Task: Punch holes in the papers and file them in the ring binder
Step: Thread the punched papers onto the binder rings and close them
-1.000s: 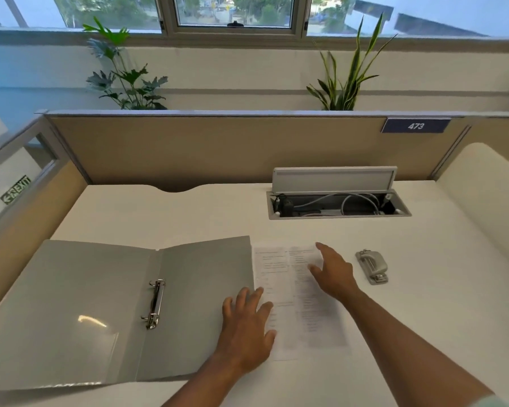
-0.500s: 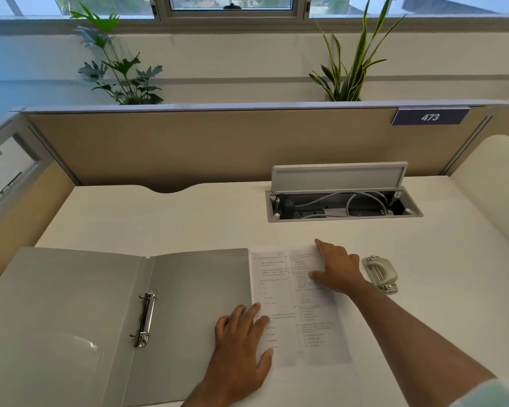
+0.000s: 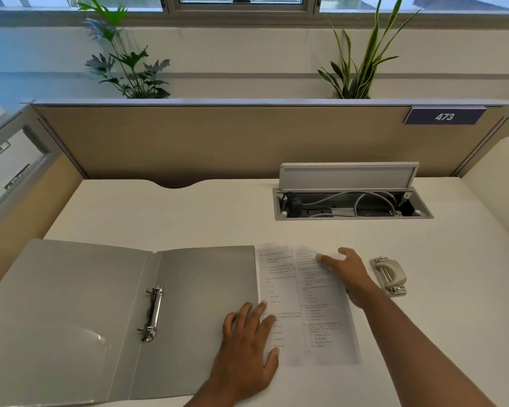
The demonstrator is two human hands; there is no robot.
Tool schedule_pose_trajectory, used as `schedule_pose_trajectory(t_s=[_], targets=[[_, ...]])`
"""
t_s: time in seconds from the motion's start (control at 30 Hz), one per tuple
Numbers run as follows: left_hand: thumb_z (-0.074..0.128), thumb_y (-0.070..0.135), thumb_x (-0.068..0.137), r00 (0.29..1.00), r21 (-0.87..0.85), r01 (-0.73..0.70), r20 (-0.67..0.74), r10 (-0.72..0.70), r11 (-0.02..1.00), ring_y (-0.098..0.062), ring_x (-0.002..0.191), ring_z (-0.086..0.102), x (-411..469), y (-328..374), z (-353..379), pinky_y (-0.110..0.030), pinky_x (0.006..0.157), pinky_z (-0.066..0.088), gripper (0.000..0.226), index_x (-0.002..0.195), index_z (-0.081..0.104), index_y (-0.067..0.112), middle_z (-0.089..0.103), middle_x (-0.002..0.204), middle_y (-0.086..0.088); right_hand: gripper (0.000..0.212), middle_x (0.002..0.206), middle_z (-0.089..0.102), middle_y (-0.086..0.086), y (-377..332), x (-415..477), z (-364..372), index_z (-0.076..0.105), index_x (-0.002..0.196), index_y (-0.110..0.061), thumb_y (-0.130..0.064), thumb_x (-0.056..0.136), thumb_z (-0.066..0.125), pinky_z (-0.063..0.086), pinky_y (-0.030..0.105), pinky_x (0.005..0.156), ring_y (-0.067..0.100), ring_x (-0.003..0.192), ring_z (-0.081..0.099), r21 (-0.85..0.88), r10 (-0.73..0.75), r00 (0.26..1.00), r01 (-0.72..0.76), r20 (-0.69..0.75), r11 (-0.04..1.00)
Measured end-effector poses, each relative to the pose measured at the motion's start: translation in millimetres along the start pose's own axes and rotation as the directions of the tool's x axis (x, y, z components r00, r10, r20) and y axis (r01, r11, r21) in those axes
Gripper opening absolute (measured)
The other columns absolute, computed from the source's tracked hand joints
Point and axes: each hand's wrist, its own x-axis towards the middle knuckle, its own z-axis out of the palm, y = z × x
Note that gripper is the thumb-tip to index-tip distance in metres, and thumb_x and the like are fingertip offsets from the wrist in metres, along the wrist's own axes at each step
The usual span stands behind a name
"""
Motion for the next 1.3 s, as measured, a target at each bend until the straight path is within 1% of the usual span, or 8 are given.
schedule_pose_trajectory(t_s=[0.2, 0.37, 0.5, 0.6, 0.73, 0.97, 1.1, 1.3], targets=[[0.052, 0.063, 0.092, 0.998, -0.009, 0.002, -0.060, -0.003, 1.000, -0.027, 0.153, 0.038, -1.1, 0.5, 3.0, -0.055, 0.125, 0.028, 0.062, 0.147, 0.053, 0.034, 0.041, 0.167, 0.003, 0.019, 0.097, 0.081, 0.012, 34.9, -44.5, -12.8, 0.069, 0.111, -0.004, -0.017, 0.098, 0.068, 0.065, 0.053, 0.079, 0.032, 0.084, 0.080, 0.051, 0.080, 0.985, -0.089, 0.150, 0.995], [0.050, 0.063, 0.092, 0.993, -0.125, -0.008, -0.118, -0.007, 0.992, -0.016, 0.156, 0.025, -0.5, -1.2, -4.3, -0.038, 0.127, 0.008, 0.063, 0.149, 0.050, 0.035, 0.035, 0.167, 0.010, 0.015, 0.102, 0.080, 0.008, 53.2, -57.1, -8.5, 0.070, 0.111, -0.012, -0.009, 0.101, 0.059, 0.067, 0.045, 0.075, 0.023, 0.081, 0.080, -0.065, -0.059, 0.995, 0.064, 0.080, 0.996], [0.050, 0.061, 0.092, 0.986, -0.327, 0.044, -0.137, -0.093, 0.944, 0.000, 0.143, 0.037, 6.9, -1.1, -26.4, -0.032, 0.122, 0.019, 0.052, 0.138, 0.054, 0.038, 0.044, 0.151, 0.022, 0.015, 0.105, 0.079, 0.005, 46.9, -67.0, -15.3, 0.068, 0.113, -0.016, -0.012, 0.102, 0.059, 0.067, 0.041, 0.074, 0.021, 0.084, 0.079, -0.067, -0.133, 0.990, 0.136, 0.045, 0.988], [0.058, 0.050, 0.097, 0.975, -0.498, 0.075, -0.146, -0.168, 0.864, 0.012, 0.122, 0.048, 15.4, -1.9, -45.3, -0.033, 0.114, 0.036, 0.028, 0.122, 0.062, 0.038, 0.054, 0.129, 0.030, 0.016, 0.105, 0.079, 0.005, 38.8, -77.0, -25.9, 0.068, 0.113, -0.018, -0.011, 0.102, 0.060, 0.066, 0.043, 0.075, 0.021, 0.085, 0.080, -0.032, -0.169, 0.985, 0.169, 0.030, 0.985], [0.065, 0.029, 0.102, 0.927, -0.725, 0.147, -0.137, -0.349, 0.673, -0.006, 0.118, 0.064, 24.9, 1.2, -69.5, -0.034, 0.105, 0.055, 0.023, 0.124, 0.069, 0.025, 0.070, 0.122, 0.013, 0.016, 0.103, 0.080, 0.007, 26.3, -91.5, -39.0, 0.069, 0.115, -0.015, -0.013, 0.102, 0.061, 0.065, 0.054, 0.079, 0.029, 0.089, 0.079, 0.025, -0.187, 0.982, 0.186, 0.035, 0.982], [0.048, 0.031, 0.113, 0.933, -0.927, 0.183, 0.058, -0.355, 0.328, -0.013, 0.099, 0.079, 21.1, 34.8, -122.2, -0.028, 0.085, 0.065, 0.030, 0.113, 0.076, 0.021, 0.082, 0.107, 0.005, 0.020, 0.106, 0.079, 0.011, -4.4, -124.0, -45.4, 0.066, 0.121, -0.012, -0.014, 0.103, 0.060, 0.065, 0.054, 0.079, 0.035, 0.092, 0.078, 0.146, -0.248, 0.962, 0.231, 0.116, 0.962], [0.052, 0.015, 0.110, 0.894, -0.977, 0.152, 0.070, -0.443, 0.153, -0.017, 0.095, 0.082, 7.4, 47.5, -142.0, -0.039, 0.085, 0.068, 0.026, 0.111, 0.077, 0.021, 0.084, 0.104, 0.002, 0.022, 0.110, 0.079, 0.011, -14.6, -136.3, -39.3, 0.065, 0.123, -0.015, -0.015, 0.102, 0.061, 0.063, 0.058, 0.081, 0.037, 0.095, 0.078, 0.190, -0.268, 0.953, 0.240, 0.141, 0.952], [0.055, 0.013, 0.109, 0.869, -0.989, 0.110, 0.047, -0.492, 0.101, -0.023, 0.093, 0.082, -14.5, 40.6, -153.2, -0.044, 0.084, 0.068, 0.023, 0.109, 0.078, 0.019, 0.085, 0.100, -0.001, 0.020, 0.107, 0.079, 0.008, -19.0, -146.4, -19.3, 0.065, 0.123, -0.017, -0.017, 0.104, 0.060, 0.063, 0.060, 0.083, 0.034, 0.094, 0.078, 0.165, -0.278, 0.949, 0.253, 0.149, 0.953]])
